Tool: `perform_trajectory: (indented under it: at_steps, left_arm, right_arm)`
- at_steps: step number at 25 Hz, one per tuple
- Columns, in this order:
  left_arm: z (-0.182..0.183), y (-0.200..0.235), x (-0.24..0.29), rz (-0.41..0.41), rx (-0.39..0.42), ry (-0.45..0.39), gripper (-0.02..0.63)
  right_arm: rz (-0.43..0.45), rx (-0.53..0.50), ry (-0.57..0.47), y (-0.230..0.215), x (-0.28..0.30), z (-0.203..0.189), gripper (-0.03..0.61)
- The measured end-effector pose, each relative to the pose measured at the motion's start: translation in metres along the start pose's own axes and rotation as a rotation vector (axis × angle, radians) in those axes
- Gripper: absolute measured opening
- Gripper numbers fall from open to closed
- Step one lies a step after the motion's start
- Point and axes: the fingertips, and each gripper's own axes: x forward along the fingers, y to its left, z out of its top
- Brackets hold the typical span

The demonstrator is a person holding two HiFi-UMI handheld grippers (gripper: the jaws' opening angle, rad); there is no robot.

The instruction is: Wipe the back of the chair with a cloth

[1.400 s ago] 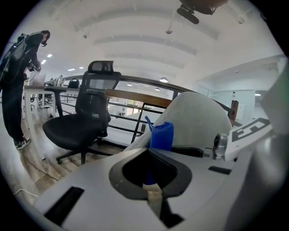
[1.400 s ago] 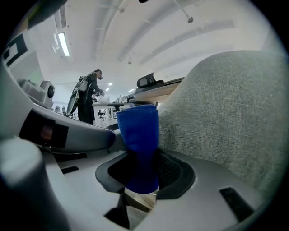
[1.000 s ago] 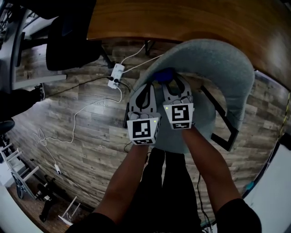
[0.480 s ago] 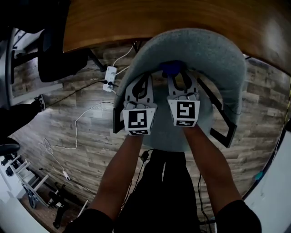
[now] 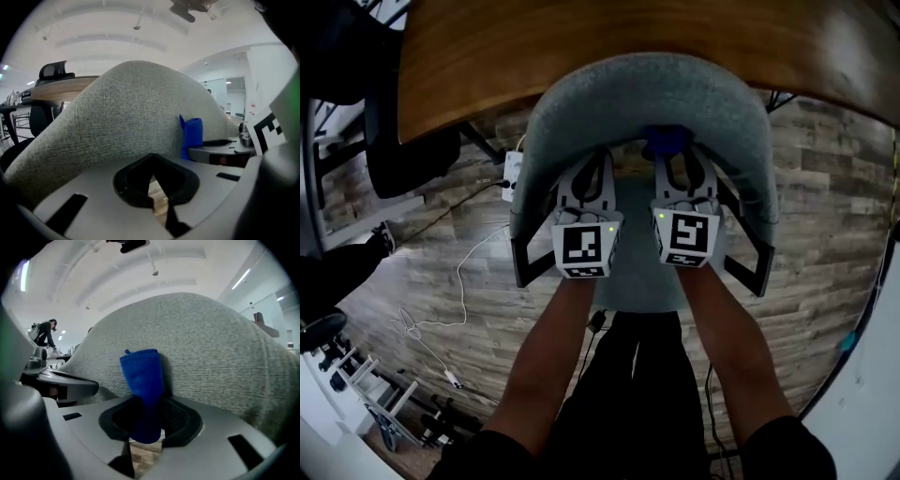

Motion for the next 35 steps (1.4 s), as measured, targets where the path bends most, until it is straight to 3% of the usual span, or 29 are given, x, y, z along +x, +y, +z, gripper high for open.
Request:
perform_trajectory:
  at_steps: [9, 19, 30, 35]
  left_arm:
    - [0.002, -0.054, 0.012, -0.116, -0.007, 0.009, -0.003]
    - [0.009, -0.105, 0.013, -0.237, 0.017, 0.024, -0.003]
    - [0.023, -0.143, -0.009, -0.313, 0.018, 0.024, -0.003]
    - [0.034, -0.144, -0.033, -0.329, 0.018, 0.009, -0.003]
  right_arm:
    - [-0.209, 0.033, 0.037, -0.060, -0.047, -0.010, 0.124]
    - [-0.369, 0.118, 0.040, -0.094, -0.096, -0.013, 0.124]
    - [-0.466, 0.167, 0.061, -0.107, -0.146, -0.025, 0.124]
    - [-0.445, 0.109, 0.036, -0.097, -0.158, -0.005, 0.124]
